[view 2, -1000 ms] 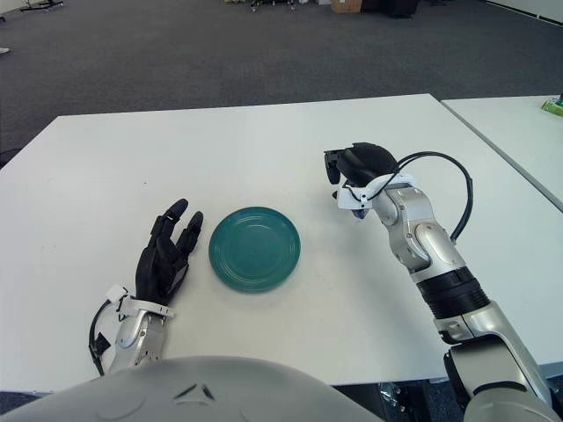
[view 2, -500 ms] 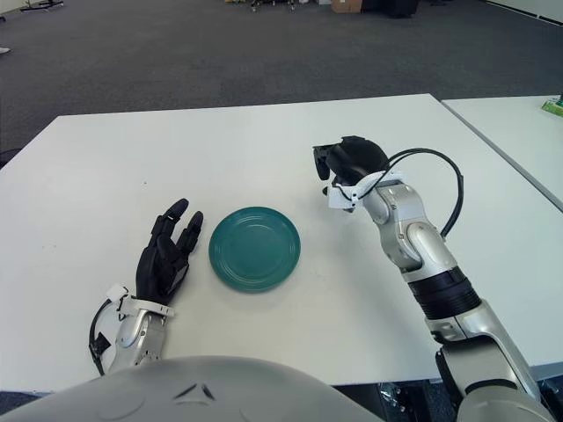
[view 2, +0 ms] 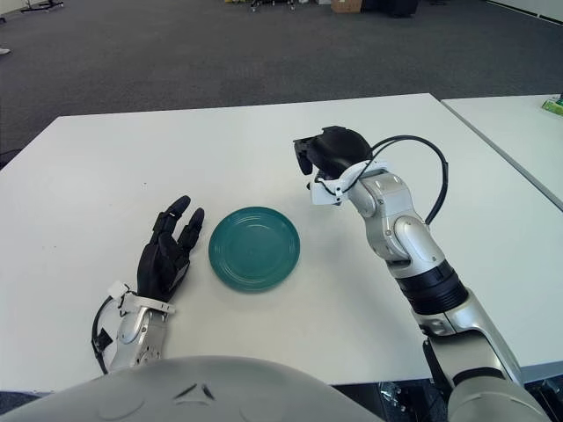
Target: Put the gum into the plate.
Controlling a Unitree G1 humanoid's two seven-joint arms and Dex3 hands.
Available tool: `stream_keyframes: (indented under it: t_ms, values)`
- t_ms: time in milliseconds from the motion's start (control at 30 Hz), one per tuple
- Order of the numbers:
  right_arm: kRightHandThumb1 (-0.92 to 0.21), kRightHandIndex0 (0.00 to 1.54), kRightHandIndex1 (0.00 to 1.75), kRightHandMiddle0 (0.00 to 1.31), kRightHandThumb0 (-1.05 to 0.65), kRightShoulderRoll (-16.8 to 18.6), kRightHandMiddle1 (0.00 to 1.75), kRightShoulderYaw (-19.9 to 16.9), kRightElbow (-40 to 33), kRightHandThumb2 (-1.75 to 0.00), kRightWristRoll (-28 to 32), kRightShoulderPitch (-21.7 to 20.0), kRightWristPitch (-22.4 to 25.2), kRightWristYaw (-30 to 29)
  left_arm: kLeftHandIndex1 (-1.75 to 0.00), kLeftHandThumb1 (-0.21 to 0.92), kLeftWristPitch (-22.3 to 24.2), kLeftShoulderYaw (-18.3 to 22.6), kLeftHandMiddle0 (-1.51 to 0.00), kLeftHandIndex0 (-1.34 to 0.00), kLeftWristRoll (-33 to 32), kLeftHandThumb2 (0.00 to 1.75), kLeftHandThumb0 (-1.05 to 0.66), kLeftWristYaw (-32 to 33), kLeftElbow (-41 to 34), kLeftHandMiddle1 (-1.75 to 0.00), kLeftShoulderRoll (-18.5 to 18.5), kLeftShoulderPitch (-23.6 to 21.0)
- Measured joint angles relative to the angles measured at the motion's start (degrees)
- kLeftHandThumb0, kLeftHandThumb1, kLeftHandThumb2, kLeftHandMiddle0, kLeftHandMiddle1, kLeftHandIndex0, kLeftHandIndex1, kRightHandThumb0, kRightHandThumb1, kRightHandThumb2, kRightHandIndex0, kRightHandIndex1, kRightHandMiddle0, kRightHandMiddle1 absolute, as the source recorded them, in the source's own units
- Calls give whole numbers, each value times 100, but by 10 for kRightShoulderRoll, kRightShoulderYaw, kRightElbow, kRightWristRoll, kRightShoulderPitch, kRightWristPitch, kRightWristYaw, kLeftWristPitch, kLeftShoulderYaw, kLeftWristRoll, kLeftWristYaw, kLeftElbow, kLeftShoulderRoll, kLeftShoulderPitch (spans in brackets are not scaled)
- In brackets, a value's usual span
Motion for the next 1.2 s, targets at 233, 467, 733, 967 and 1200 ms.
stream_keyframes:
  t_ms: [233, 467, 733, 967, 1200]
  values:
    - [-35, 90, 175, 59, -47, 20, 175, 20, -13, -128, -12, -10, -3, 19, -70, 92, 21, -1, -28, 0, -1, 90, -89, 7, -3, 0, 0, 1]
    - [-35, 90, 175, 59, -47, 54, 175, 48, -16, -128, -20, -20, -6, 40, -71, 92, 21, -4, -29, 0, 1, 91, -88, 15, -3, -1, 0, 0]
    - [-38, 88, 175, 56, -46, 92, 175, 78, -35, -123, -36, -29, -5, 66, -73, 92, 10, -7, -28, 0, 42, 91, -86, 49, 5, 0, 0, -5]
    - [-41, 85, 175, 54, -45, 117, 175, 106, -37, -120, -55, -27, -8, 80, -70, 92, 7, -11, -24, 0, 56, 92, -85, 70, 14, 0, 0, -12]
    - [-44, 84, 175, 51, -44, 132, 175, 119, -42, -116, -61, -17, -19, 78, -56, 92, 7, -12, -15, 0, 57, 94, -87, 72, 16, 0, 0, -14]
